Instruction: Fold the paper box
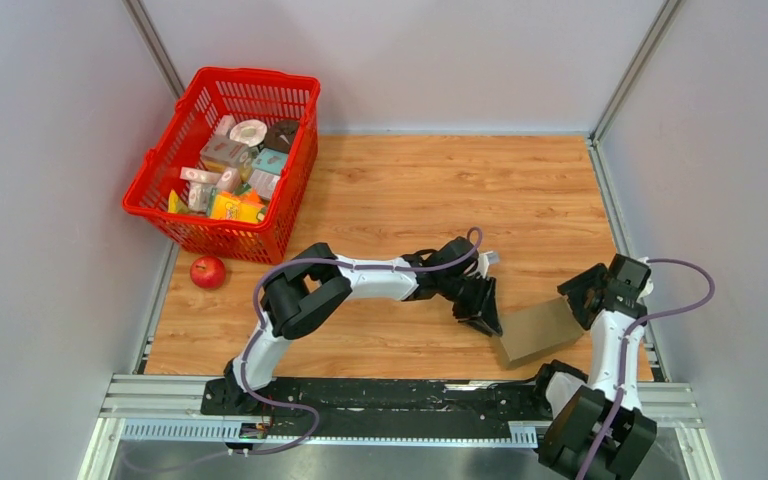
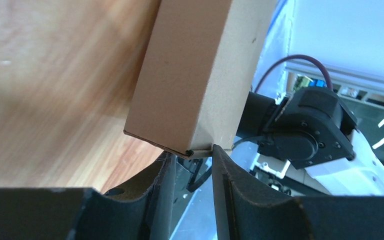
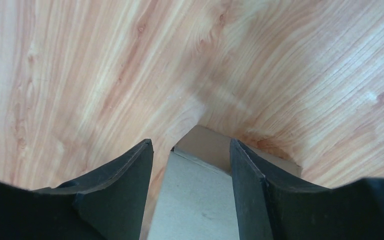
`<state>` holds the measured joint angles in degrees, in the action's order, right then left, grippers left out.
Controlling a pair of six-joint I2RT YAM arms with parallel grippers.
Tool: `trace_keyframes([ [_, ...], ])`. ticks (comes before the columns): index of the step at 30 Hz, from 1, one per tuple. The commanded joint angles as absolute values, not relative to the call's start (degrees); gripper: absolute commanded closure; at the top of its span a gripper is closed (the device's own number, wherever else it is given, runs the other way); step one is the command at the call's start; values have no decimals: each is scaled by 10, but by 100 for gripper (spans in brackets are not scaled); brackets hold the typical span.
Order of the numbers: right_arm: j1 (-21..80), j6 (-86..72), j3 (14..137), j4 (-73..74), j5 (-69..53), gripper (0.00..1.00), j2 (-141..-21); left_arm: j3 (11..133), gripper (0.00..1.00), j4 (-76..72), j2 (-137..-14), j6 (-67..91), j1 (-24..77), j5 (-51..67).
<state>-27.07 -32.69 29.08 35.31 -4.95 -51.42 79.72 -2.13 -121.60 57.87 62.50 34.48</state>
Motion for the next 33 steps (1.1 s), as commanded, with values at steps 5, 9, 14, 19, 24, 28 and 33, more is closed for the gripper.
trace_keyframes([
  [5,-282,-375,302,473,-168,41,-427,849,61,-137,-1212,589,630,384],
  [9,-281,-391,293,510,-178,41,-382,837,60,-137,-1212,587,619,378],
  [14,-281,-383,270,524,-173,41,-376,849,59,-119,-1221,575,607,374],
  [19,-281,-368,286,524,-180,41,-353,856,59,-75,-1214,535,603,363],
  [24,-258,-347,307,508,-221,34,-338,793,53,-4,-1131,442,603,269],
  [28,-155,-366,321,523,-156,29,-310,734,51,43,-1057,382,601,223],
  [33,46,-443,343,568,-54,21,-348,665,51,91,-959,332,601,168],
])
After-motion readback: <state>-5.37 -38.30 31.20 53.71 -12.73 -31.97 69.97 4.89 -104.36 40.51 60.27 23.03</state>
